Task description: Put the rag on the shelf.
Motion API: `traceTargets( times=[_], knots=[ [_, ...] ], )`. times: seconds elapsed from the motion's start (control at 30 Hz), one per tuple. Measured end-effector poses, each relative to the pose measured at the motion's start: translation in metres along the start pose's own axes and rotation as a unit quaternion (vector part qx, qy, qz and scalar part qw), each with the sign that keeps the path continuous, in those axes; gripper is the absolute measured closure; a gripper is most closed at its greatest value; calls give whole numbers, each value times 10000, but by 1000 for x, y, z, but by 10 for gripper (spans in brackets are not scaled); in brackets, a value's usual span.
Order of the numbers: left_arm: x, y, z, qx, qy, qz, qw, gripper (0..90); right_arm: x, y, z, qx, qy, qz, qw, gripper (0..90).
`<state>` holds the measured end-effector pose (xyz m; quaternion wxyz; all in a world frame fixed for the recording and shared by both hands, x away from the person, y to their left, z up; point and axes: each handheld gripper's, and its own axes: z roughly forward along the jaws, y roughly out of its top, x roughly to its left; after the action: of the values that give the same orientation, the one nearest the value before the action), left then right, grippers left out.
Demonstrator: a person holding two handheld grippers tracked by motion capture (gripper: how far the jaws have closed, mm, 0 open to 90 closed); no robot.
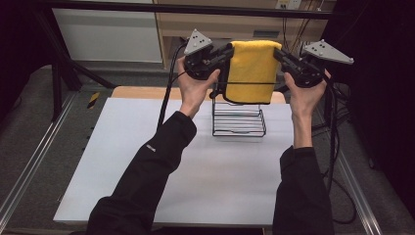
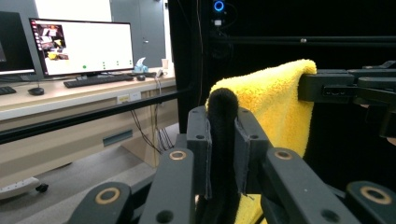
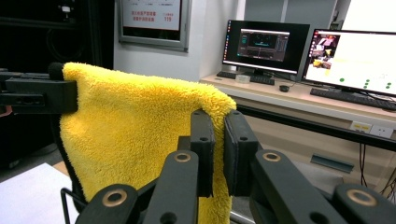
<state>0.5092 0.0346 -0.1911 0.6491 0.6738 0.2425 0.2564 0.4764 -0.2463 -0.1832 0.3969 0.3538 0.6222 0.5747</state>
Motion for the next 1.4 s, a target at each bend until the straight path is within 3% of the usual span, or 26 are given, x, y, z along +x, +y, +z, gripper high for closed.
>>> traceTargets(
  times=[0.43,0.73,1.4],
  knots=[
    [-11,-13,-11,280,-128,145,9994,781,6,-16,-14,115,91,-66,9999,838],
    [-18,-19,-19,427,-197,140,9988,780,11,-23,-24,206,166,-111,9996,837],
    [-34,-38,-32,782,-215,311,9962,769,19,-40,-43,544,408,-133,9976,835]
  ],
)
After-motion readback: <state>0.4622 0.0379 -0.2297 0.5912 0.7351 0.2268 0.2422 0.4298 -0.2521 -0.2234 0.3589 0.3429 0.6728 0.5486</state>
